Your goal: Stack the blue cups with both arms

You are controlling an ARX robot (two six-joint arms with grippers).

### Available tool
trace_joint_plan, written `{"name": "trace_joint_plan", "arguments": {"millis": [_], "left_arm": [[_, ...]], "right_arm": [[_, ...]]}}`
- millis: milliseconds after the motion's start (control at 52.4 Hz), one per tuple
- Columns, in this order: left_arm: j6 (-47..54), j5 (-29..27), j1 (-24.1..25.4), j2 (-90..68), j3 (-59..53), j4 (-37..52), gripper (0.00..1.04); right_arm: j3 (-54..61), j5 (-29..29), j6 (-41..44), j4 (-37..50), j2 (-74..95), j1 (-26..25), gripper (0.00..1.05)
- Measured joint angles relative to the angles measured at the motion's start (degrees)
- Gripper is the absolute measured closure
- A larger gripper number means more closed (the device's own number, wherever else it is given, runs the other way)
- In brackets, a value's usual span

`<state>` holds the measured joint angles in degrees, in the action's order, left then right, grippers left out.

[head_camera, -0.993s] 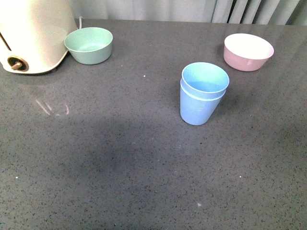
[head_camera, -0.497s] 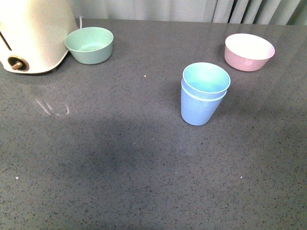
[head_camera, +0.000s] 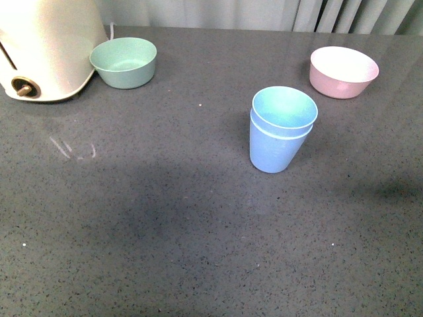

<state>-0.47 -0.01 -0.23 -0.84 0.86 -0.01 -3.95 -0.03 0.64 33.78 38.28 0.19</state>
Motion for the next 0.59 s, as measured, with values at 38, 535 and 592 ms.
{"name": "trace_joint_plan", "arguments": {"millis": [38, 535, 592], "left_arm": [[0.0, 0.0, 0.0, 0.0, 0.0, 0.0, 0.09], [0.0, 0.0, 0.0, 0.0, 0.0, 0.0, 0.09], [0.0, 0.0, 0.0, 0.0, 0.0, 0.0, 0.09]], "right_arm": [[0.4, 0.0, 0.0, -1.1, -1.6, 0.0, 1.03], [2.6, 0.0, 0.0, -10.4, -14.8, 0.0, 1.03], [2.6, 0.0, 0.0, -11.7, -16.1, 0.0, 1.03]]}}
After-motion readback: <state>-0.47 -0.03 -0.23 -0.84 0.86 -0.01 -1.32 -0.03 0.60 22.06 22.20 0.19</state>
